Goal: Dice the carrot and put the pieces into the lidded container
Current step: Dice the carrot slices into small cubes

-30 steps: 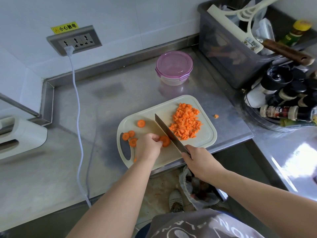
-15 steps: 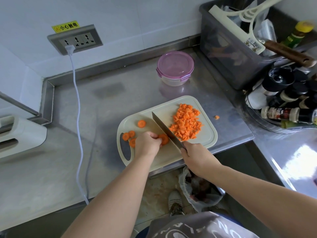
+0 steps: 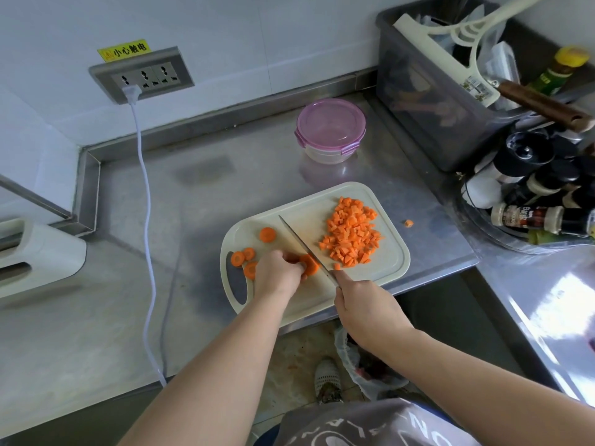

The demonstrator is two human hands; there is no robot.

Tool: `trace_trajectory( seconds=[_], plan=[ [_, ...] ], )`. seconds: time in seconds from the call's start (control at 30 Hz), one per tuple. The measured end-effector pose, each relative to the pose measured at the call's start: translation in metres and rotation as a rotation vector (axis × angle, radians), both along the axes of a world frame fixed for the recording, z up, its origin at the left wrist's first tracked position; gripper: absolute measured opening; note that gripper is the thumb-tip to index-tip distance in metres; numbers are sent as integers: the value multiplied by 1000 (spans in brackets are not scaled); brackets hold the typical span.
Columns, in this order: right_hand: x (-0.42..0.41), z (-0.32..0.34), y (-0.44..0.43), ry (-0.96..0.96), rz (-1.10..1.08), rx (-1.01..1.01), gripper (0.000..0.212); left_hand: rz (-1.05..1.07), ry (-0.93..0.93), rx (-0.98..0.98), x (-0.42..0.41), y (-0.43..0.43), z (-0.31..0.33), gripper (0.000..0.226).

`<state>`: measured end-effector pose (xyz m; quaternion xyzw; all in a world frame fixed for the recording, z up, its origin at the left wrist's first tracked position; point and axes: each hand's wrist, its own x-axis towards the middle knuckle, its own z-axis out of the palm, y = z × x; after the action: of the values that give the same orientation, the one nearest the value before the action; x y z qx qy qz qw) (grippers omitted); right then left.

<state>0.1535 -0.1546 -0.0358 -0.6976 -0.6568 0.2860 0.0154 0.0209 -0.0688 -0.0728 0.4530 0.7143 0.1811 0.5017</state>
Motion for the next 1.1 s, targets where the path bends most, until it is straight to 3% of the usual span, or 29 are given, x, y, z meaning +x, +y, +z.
trace_trajectory(
  seconds=[0.4, 0.77, 1.1],
  plan=[
    [-3, 5, 3, 2, -22, -71, 25, 7, 1, -19, 0, 2, -7, 6],
    [-9, 2, 12, -58, -41, -172, 29, -40, 60, 29, 0, 2, 0, 20],
    [9, 5, 29, 76, -27, -103, 22, -32, 33, 33, 0, -2, 7, 15]
  ],
)
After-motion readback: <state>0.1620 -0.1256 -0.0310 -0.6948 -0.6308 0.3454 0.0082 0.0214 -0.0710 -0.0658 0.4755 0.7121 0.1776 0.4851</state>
